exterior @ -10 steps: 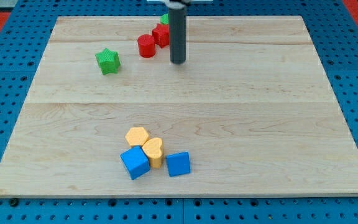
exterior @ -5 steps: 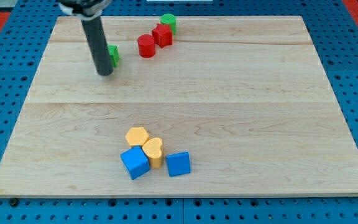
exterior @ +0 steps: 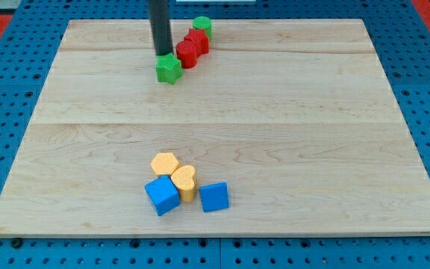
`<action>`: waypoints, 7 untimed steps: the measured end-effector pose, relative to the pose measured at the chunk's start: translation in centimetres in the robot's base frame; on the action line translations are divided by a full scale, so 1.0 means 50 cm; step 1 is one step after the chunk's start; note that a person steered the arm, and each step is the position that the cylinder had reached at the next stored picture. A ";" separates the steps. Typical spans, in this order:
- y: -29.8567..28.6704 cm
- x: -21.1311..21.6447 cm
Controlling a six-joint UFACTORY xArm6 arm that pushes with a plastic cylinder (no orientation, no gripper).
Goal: Move the green star into the red circle
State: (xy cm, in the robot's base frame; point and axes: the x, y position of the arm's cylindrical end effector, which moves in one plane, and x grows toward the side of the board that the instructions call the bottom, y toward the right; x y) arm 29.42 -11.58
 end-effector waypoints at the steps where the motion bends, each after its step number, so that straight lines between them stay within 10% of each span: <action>1: -0.071 0.087; 7: 0.404 0.066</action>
